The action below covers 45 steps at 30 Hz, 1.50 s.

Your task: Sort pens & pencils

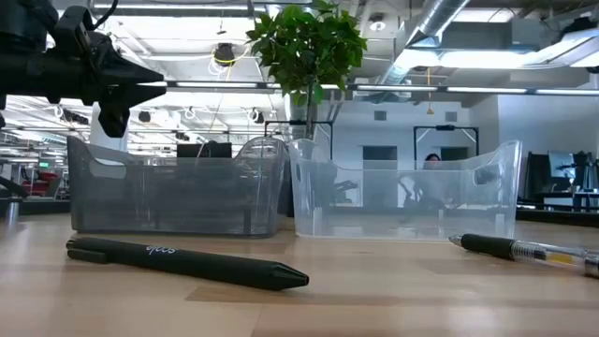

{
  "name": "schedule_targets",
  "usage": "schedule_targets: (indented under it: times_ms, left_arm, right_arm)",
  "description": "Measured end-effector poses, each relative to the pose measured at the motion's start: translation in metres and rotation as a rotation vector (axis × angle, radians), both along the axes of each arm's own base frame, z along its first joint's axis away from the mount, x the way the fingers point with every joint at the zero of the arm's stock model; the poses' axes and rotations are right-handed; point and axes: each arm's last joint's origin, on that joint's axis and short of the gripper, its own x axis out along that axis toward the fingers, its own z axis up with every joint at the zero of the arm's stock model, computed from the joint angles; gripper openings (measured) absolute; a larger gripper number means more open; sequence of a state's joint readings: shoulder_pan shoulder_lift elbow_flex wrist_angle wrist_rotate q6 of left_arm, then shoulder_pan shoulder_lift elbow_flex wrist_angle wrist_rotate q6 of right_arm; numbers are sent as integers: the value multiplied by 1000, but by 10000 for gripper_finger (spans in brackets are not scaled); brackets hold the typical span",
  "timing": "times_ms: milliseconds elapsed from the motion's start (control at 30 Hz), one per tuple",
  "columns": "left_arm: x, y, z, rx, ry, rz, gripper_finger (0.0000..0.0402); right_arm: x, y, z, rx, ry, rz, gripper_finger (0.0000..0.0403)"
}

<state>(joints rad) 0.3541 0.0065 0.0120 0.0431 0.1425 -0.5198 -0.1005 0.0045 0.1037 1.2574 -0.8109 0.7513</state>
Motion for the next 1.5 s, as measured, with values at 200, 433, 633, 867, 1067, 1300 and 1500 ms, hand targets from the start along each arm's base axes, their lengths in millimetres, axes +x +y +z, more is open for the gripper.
schedule_targets:
  times_ms: [200,433,633,867,1067,1300,1500]
  left_arm:
    - [0,0,0,0,0,0,94]
    - [0,0,0,0,0,0,94]
    - [0,0,0,0,0,0,94]
    - [0,0,0,0,0,0,94]
    - [0,0,0,0,0,0,94]
    - [0,2,1,2,-15,56,94]
    - [-3,7,3,-5,-33,261,94]
  right_arm:
    - [0,0,0,0,0,0,137]
    - [0,0,0,0,0,0,139]
    - [0,0,0,0,0,0,137]
    - [0,0,0,0,0,0,138]
    - [0,0,0,0,0,0,137]
    - [0,0,0,0,0,0,137]
    - [0,0,0,0,0,0,137]
